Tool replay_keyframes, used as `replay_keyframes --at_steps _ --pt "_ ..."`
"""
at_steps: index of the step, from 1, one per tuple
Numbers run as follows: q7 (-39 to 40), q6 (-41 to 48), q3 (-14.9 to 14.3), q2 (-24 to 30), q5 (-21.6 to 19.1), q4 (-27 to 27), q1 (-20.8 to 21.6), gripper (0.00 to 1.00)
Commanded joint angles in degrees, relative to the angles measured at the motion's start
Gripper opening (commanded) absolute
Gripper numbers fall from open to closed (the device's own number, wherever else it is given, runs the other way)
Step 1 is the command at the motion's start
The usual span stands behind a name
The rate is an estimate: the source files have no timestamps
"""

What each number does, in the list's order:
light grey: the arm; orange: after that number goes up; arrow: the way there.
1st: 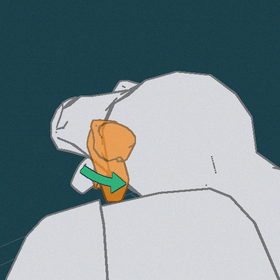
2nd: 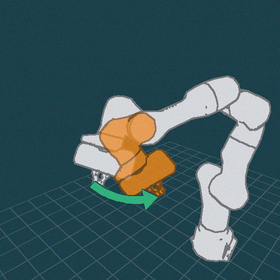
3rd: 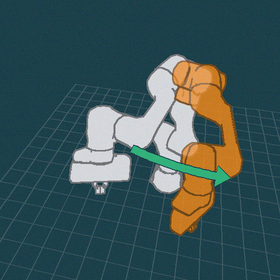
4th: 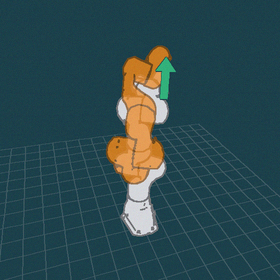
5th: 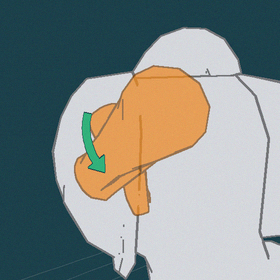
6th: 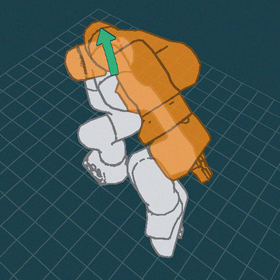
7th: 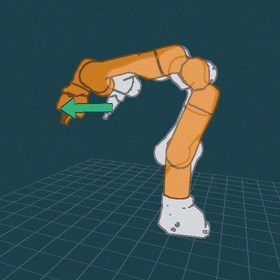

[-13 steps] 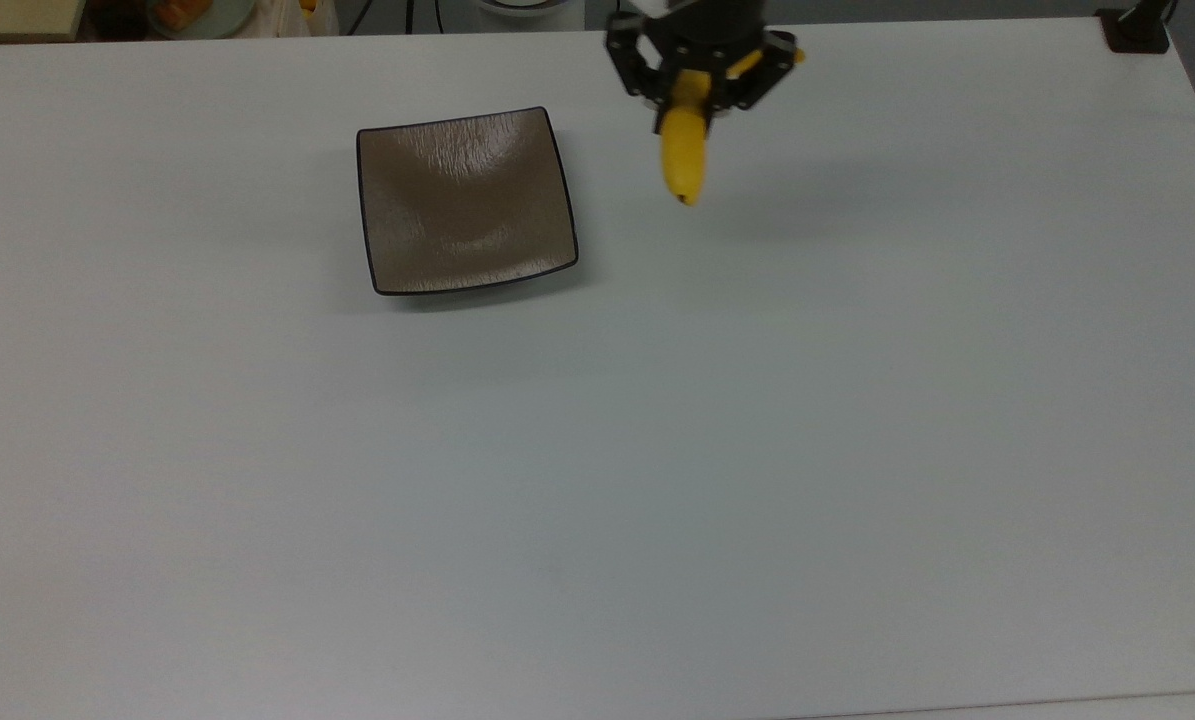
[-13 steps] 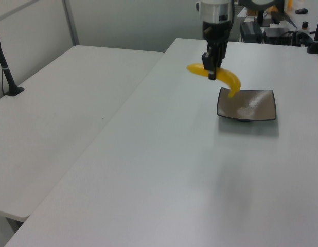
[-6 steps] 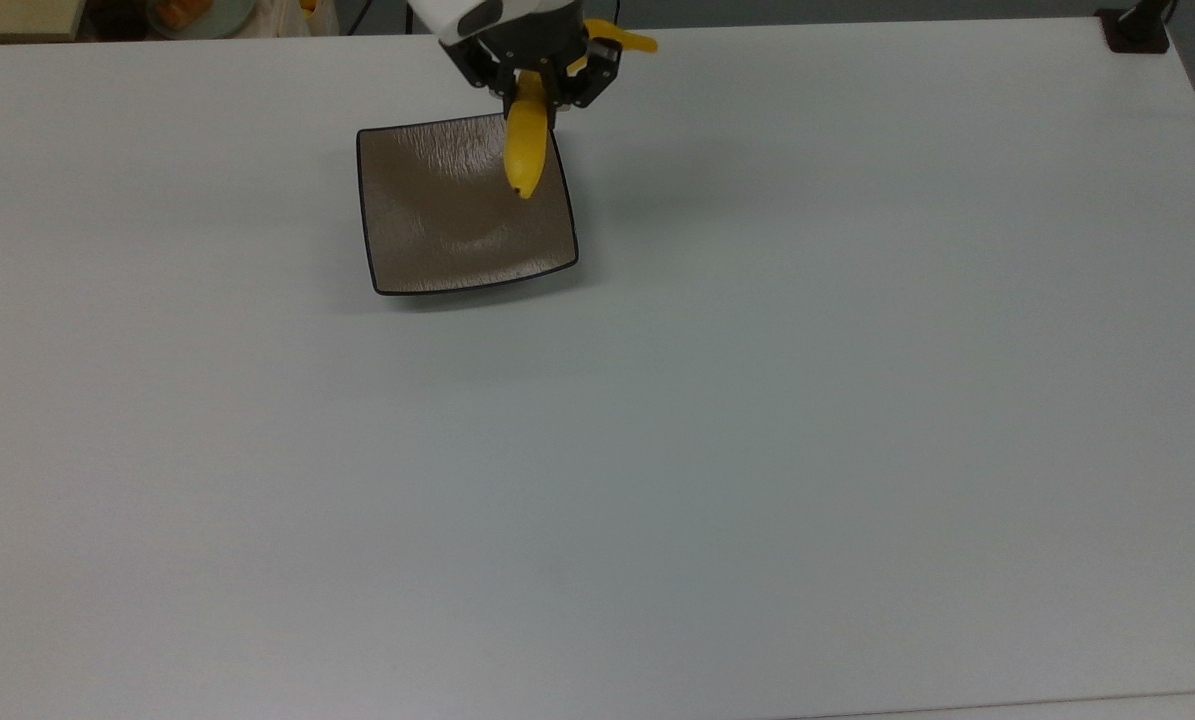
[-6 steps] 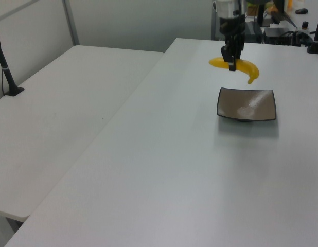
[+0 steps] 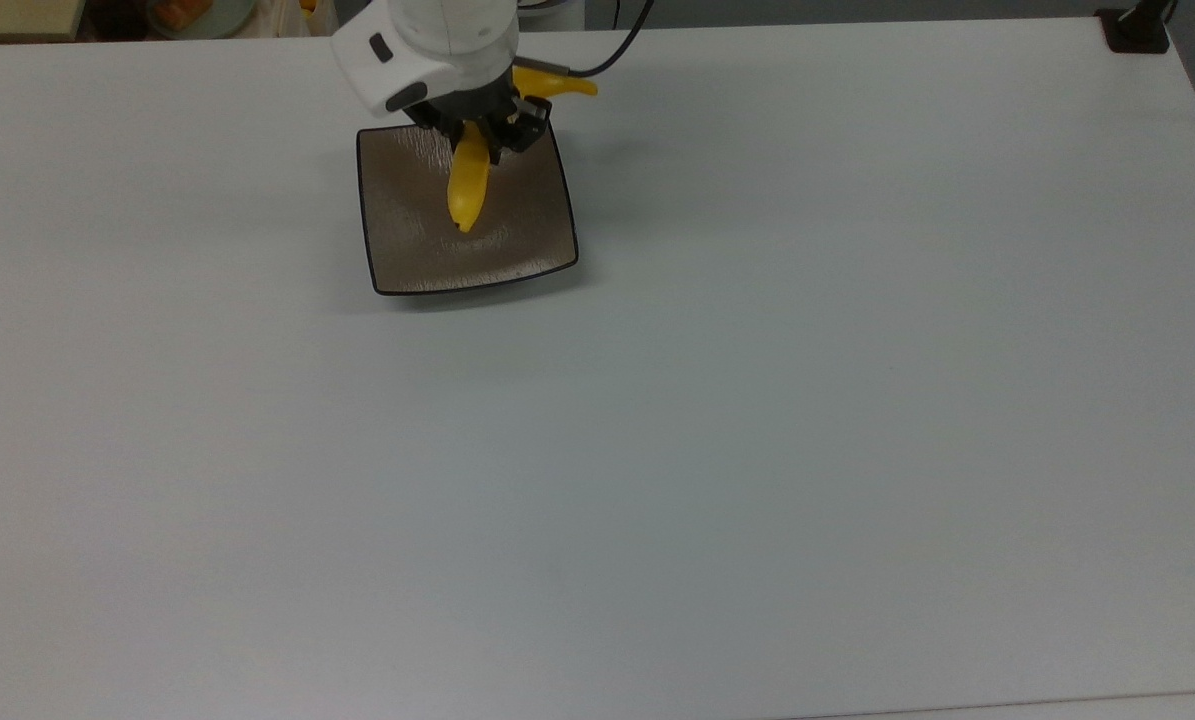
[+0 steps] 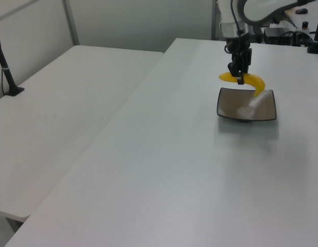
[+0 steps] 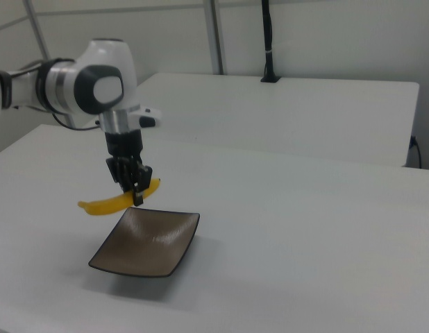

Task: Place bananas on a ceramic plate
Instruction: 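Lower the banana onto the plate and open the gripper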

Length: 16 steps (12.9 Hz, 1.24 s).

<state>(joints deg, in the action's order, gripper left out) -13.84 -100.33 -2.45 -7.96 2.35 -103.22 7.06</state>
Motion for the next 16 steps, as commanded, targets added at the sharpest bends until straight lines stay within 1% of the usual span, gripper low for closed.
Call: replay_keyframes --at_steps 1,2,4,8,12,13,14,15,16 --pt "0.4 -6.97 -1.94 0.24 -1.47 -5.67 0.14 0.0" --pt "1.18 -7.94 -2.73 -0.81 -1.65 -6.02 -0.12 0.0" --pt "1.27 -9.26 -3.35 -2.31 -3.14 -6.2 -0.3 0.0" --pt "1.54 -14.01 -3.44 -3.46 -3.23 -8.93 -1.09 0.0" --pt "1.54 -14.19 -3.44 -4.69 -3.23 -9.19 -1.09 0.01" --pt "1.45 -14.1 -3.44 -4.69 -3.23 -9.19 -1.09 0.09" --pt "1.45 -14.02 -3.44 -4.69 -3.32 -9.19 -1.35 0.3" --pt "1.45 -13.84 -3.44 -4.69 -3.32 -9.19 -1.52 0.43" --pt "1.45 -13.4 -3.44 -4.6 -3.32 -9.19 -1.53 0.6"
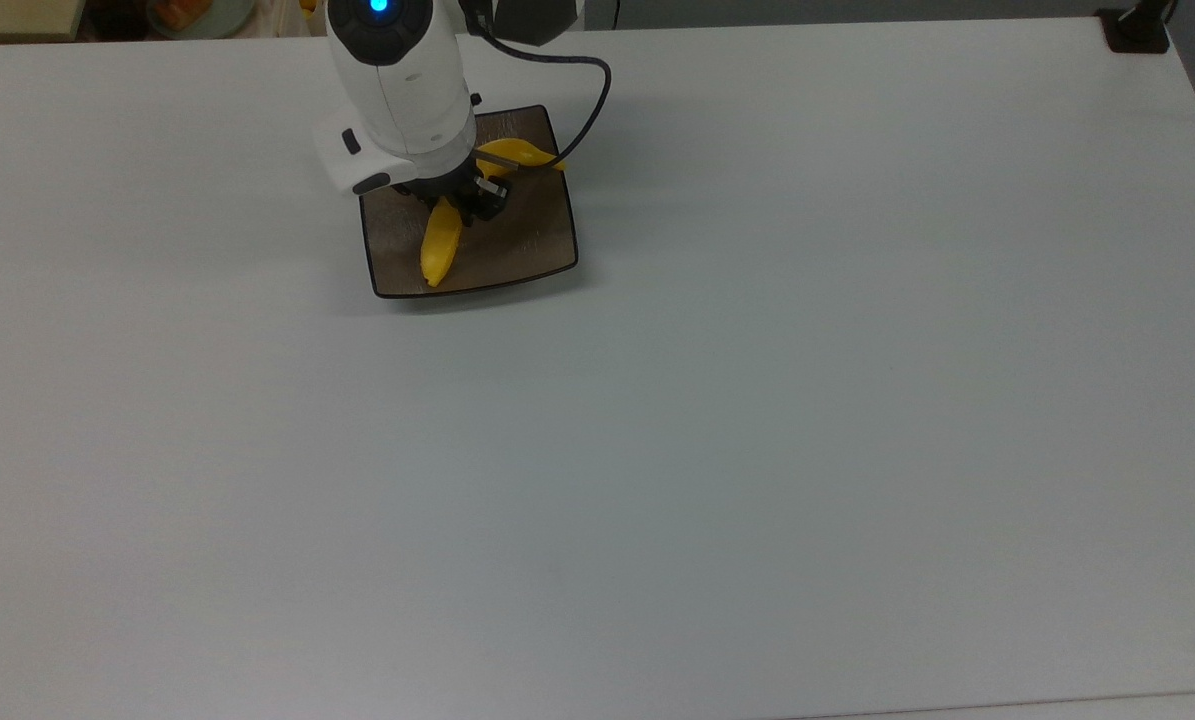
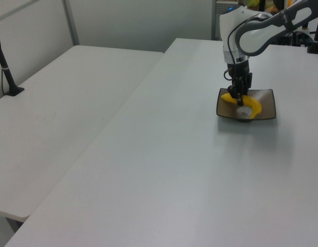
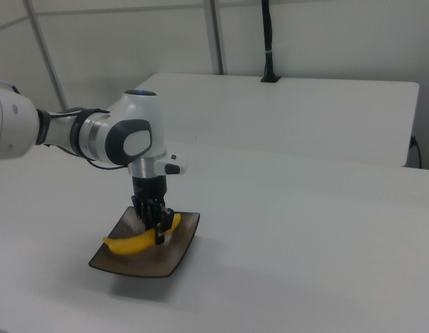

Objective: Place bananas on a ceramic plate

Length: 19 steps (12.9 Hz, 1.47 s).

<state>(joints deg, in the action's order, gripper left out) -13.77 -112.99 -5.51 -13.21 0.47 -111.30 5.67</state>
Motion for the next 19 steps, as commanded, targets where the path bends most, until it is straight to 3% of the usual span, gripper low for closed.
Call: replay_keyframes --at_steps 1,4,7,14,19 --pt "1.29 -0.48 -0.38 0.73 -1.44 -1.11 -0.13 0.72" --pt "0.94 -0.12 -0.38 1.0 -1.35 -0.76 -0.13 1.0" --pt "0.58 1.45 -0.38 2.49 -1.44 1.86 -0.04 1.0" --pt "0.85 17.35 -0.29 7.93 -4.16 20.93 2.24 1.0" --pt "5.83 19.74 -0.29 12.42 -3.98 22.18 4.62 1.0"
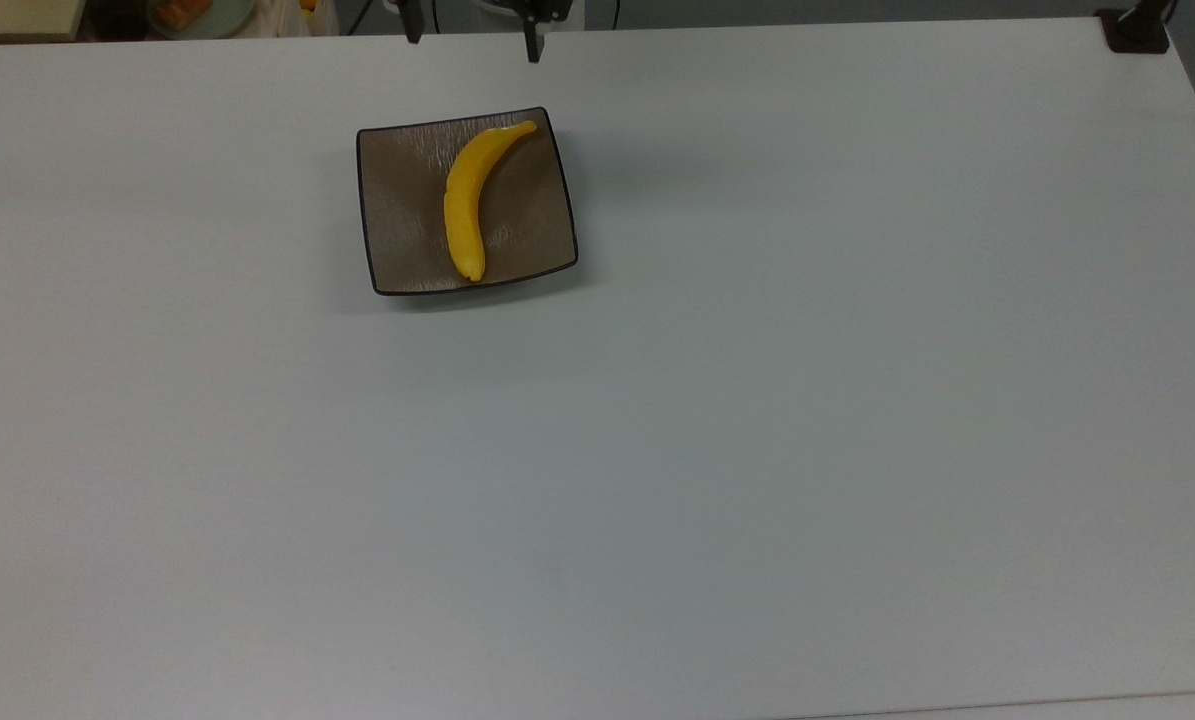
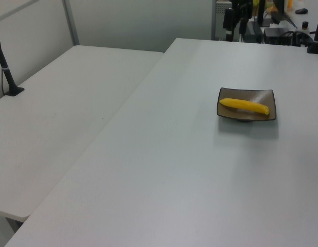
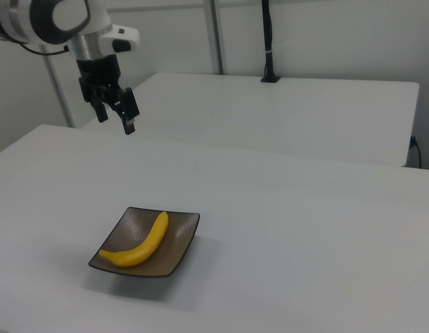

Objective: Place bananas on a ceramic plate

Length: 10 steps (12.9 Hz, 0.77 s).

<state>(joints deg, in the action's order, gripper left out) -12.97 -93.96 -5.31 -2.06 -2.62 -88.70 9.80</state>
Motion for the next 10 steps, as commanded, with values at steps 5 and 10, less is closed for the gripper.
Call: replay_keyframes --at_steps 5,10 --pt "20.58 0.09 0.91 1.27 -0.37 -2.79 -1.71 1.0" --pt "21.84 0.0 2.59 2.59 -0.63 -4.12 -3.56 1.0"
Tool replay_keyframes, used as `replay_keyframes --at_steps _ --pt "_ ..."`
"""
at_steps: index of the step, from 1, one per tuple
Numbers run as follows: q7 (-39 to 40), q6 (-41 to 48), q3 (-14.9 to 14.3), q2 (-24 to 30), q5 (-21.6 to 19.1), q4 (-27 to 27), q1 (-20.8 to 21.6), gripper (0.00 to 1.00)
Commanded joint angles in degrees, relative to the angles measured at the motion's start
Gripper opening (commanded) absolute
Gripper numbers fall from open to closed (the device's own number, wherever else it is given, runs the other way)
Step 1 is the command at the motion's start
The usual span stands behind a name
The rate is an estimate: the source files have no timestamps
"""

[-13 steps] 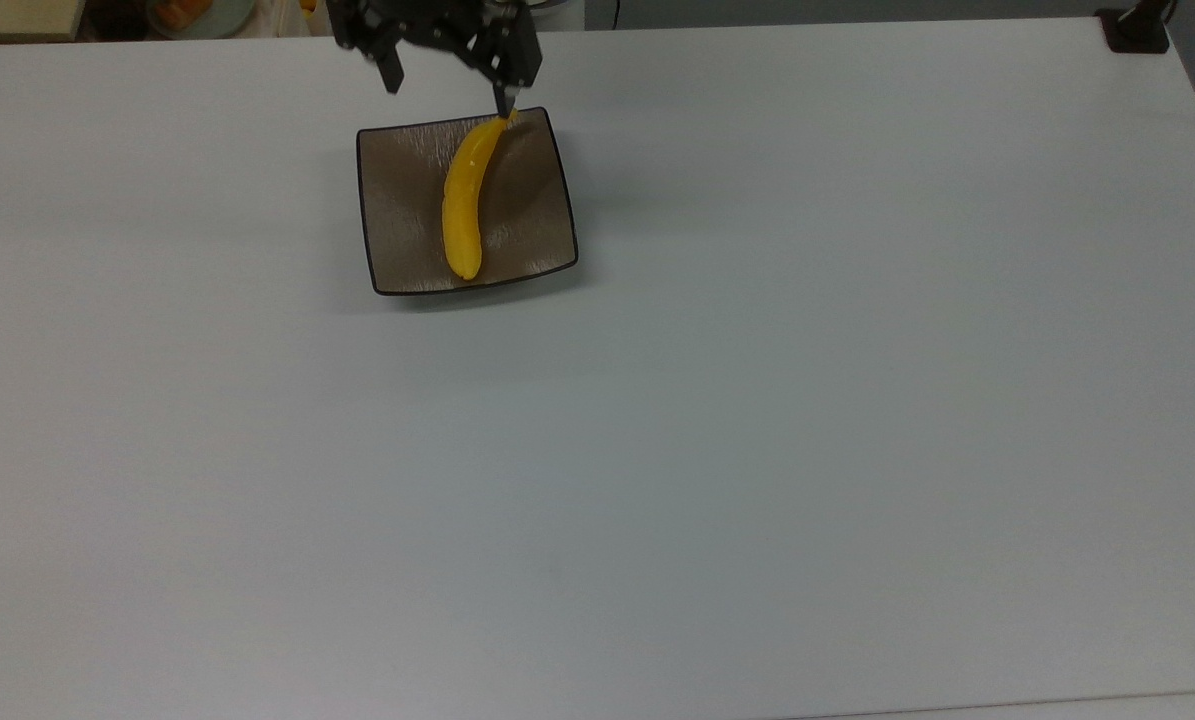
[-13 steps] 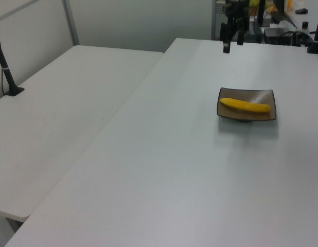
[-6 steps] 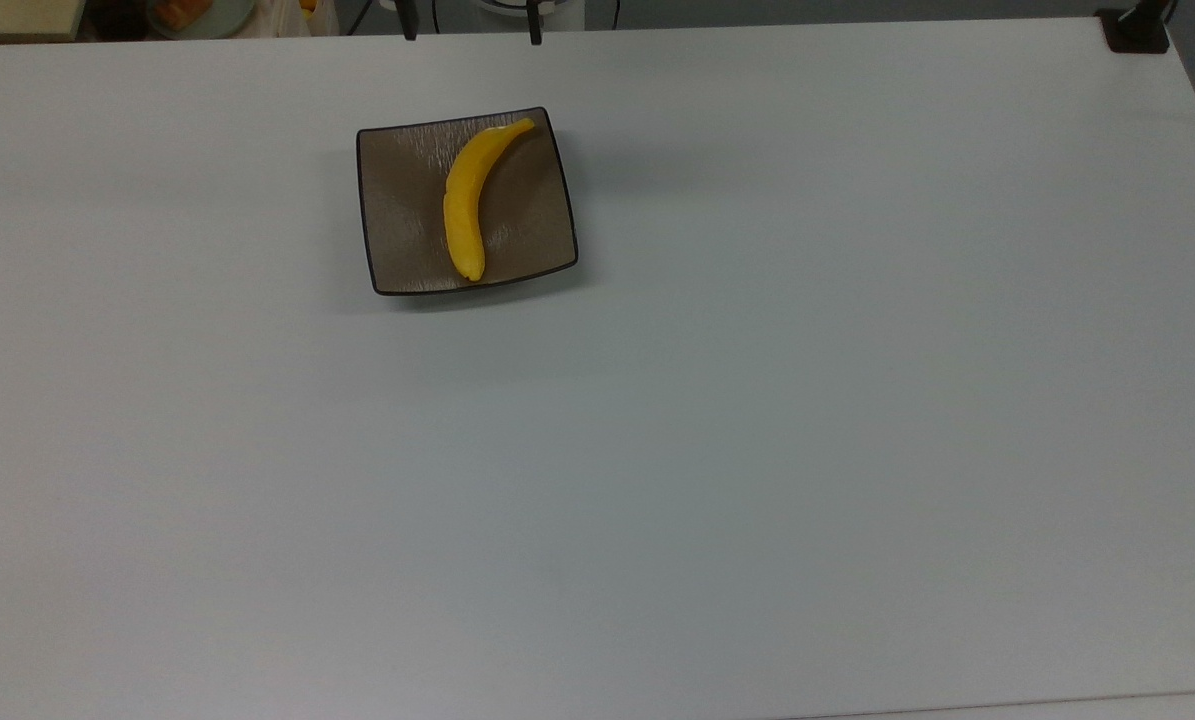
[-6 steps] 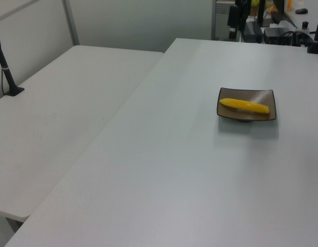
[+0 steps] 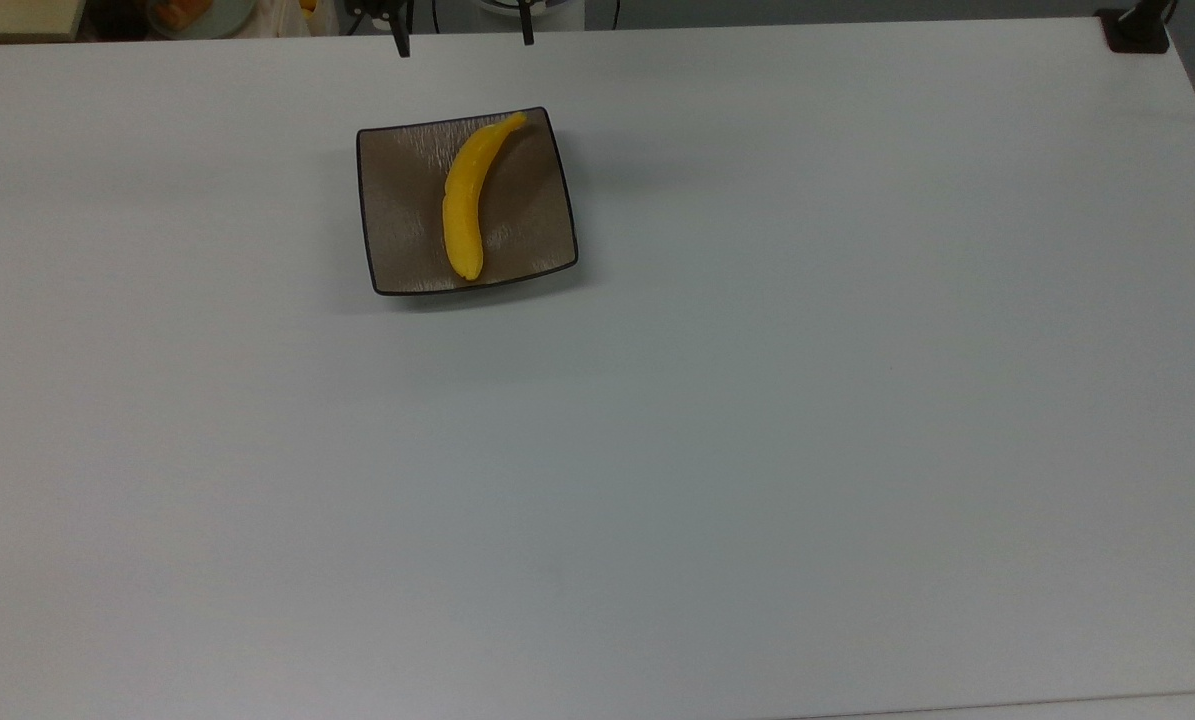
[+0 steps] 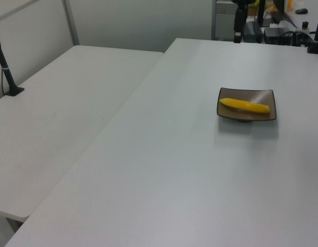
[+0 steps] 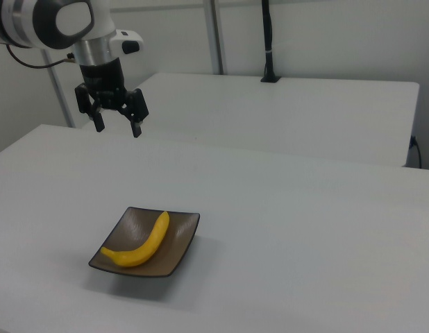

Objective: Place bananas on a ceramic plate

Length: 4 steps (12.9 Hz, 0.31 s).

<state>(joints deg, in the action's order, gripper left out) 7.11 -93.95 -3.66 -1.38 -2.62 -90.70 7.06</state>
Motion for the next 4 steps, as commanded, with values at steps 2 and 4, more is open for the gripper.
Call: replay_keyframes --at_steps 2,4 --pt "1.68 -1.13 0.94 1.73 -0.72 -2.2 -0.65 1.0" --pt "1.59 -1.32 0.94 1.64 -0.72 -2.11 -0.74 1.0"
